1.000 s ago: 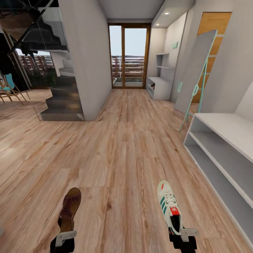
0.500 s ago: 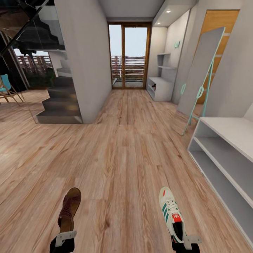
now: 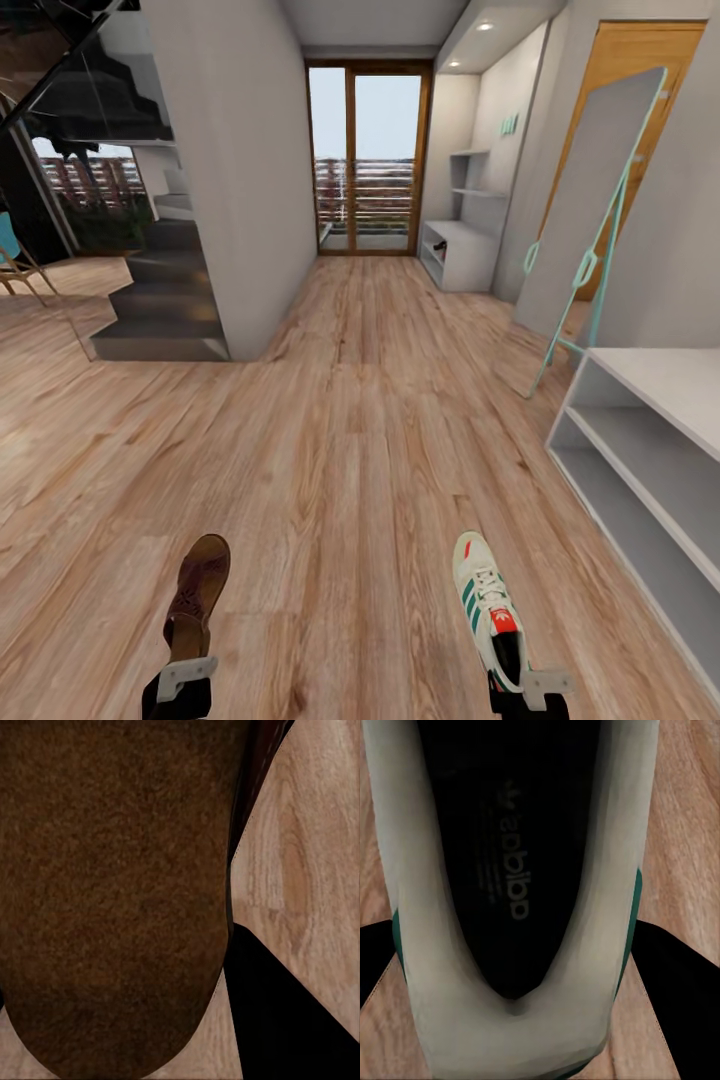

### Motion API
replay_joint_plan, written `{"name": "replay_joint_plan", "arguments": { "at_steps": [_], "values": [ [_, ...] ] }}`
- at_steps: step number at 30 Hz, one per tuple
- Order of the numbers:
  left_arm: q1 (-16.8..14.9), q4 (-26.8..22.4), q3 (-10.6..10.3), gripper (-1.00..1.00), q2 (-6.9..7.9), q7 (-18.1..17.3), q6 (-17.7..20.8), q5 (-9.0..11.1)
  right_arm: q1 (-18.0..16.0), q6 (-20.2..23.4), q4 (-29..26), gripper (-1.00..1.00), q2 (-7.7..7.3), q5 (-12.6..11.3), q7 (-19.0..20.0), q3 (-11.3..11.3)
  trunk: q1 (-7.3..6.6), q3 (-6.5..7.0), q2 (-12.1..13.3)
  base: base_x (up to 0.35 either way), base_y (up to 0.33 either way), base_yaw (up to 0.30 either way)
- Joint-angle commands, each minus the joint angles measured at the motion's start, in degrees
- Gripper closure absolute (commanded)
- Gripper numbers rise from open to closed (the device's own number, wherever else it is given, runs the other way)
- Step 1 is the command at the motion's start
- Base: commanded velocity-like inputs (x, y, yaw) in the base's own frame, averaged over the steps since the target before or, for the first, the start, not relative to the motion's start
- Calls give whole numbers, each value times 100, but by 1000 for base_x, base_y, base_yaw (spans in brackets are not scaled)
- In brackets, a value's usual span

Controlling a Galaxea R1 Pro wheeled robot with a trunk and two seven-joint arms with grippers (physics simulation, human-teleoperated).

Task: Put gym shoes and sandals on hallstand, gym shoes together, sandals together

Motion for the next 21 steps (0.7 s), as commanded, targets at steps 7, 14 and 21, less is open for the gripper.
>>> {"name": "replay_joint_plan", "arguments": {
  "at_steps": [7,14,21],
  "values": [
    [-4,4,41,100,-3,-61,-9,7,-2,-9,-1,100,0,-37,-25,50,2,-5,-2,338,0,0],
    [-4,4,41,100,-8,-61,-9,10,-2,-9,-1,100,0,-35,-25,50,2,-5,-2,338,0,0],
    [-4,4,41,100,-12,-61,-9,9,-2,-8,-2,100,0,-36,-25,50,2,-5,-2,338,0,0]
  ]
}}
